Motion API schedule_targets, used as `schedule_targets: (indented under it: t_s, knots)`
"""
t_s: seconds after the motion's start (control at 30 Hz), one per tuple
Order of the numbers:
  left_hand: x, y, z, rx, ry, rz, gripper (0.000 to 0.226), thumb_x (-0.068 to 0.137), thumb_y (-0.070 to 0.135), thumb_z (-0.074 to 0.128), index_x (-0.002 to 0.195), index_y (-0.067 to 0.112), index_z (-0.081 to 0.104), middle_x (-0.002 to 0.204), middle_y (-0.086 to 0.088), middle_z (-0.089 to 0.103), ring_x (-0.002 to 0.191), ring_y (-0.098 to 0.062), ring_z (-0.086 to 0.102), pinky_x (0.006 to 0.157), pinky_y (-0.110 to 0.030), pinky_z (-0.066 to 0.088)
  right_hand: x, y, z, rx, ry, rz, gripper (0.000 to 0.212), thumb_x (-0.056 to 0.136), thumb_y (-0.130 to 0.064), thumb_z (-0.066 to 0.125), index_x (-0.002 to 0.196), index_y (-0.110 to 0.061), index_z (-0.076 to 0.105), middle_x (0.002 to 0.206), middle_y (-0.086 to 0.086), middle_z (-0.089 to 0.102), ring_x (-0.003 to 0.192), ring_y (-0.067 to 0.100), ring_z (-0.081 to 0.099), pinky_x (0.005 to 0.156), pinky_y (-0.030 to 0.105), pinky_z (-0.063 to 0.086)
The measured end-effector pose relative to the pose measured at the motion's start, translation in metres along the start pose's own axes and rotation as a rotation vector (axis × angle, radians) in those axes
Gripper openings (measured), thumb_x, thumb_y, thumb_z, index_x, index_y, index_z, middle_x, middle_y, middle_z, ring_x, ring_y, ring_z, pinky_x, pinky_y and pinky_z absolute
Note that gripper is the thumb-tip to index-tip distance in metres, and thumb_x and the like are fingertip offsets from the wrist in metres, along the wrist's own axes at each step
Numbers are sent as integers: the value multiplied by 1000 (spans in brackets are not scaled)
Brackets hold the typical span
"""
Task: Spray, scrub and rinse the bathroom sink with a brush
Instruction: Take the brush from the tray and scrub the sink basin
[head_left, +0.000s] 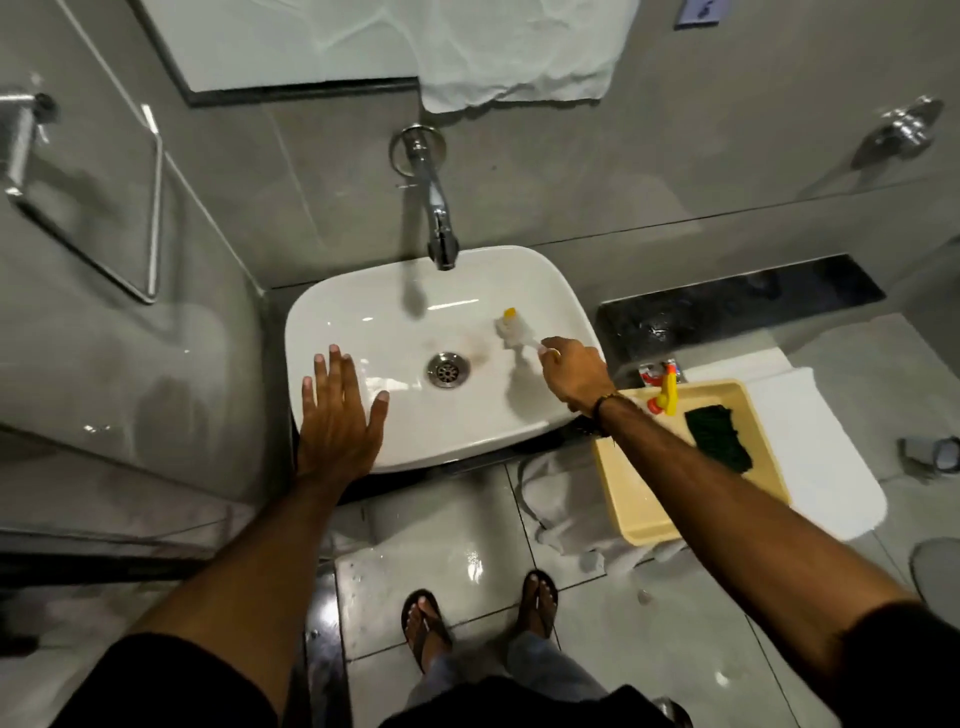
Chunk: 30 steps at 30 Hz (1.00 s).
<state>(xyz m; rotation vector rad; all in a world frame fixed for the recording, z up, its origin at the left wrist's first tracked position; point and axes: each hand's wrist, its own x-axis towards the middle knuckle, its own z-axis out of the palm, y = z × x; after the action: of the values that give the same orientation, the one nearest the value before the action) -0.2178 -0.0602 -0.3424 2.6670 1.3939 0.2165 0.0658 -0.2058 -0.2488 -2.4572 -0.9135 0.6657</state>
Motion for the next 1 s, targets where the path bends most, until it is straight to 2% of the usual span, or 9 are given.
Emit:
schedule_targets:
  t_s: [0.17,0.33,0.43,0.53,0.6,0.7,0.77,0.87,1.0]
  knots:
    - [2,-2,4,-42,19,-33,82,105,56,22,165,1,16,175,-18,11,163,-35,10,131,-56,11,11,-29,37,8,-70,34,44,102,-31,48,141,-17,62,131,22,66,112,45,65,91,55,58]
    - [4,-2,5,-90,26,-53,83,104,58,19,165,2,18,176,-16,11,163,-34,9,132,-54,8,-1,-58,86,160,-263,16,46,99,-37,54,143,-26,60,104,12,66,68,26,58,34,22,43]
    - [4,-2,4,-85,38,-55,81,104,55,19,165,2,19,175,-17,13,163,-35,11,132,-55,10,4,-65,95,138,-253,-70,44,100,-37,58,142,-25,62,129,12,69,94,29,65,56,11,51]
    - [4,-3,2,-94,17,-34,82,104,55,16,165,1,21,175,-17,12,163,-35,10,132,-55,9,21,-49,73,135,-80,58,44,101,-32,54,143,-20,61,136,18,66,122,39,62,100,36,55]
    - [4,-5,0,-99,6,-2,83,103,55,15,165,1,20,175,-17,11,163,-35,9,132,-56,9,31,-35,63,126,-4,132,44,102,-30,51,143,-18,60,134,19,67,125,42,59,105,47,51]
    - [4,-7,0,-104,7,10,83,103,56,15,165,2,19,176,-16,10,164,-34,7,131,-57,8,20,-47,73,187,-77,79,43,100,-34,56,140,-21,64,118,18,73,94,35,70,69,37,64]
    - [5,-7,0,-100,29,-11,81,104,55,17,165,3,19,176,-15,10,164,-34,6,131,-59,7,3,-63,90,212,-279,18,41,98,-38,60,138,-28,65,94,11,72,60,22,61,34,22,45]
    - [6,-8,2,-65,64,-24,79,105,53,19,165,3,19,176,-17,11,163,-36,8,130,-61,7,-12,-71,96,179,-474,-49,38,100,-37,60,138,-32,64,73,3,57,42,14,44,31,18,34]
    - [5,-6,2,-85,51,-43,81,104,56,18,166,4,16,176,-15,8,164,-34,5,131,-58,5,12,-49,72,151,-245,17,41,99,-37,58,139,-29,63,85,4,61,48,17,51,30,18,34]
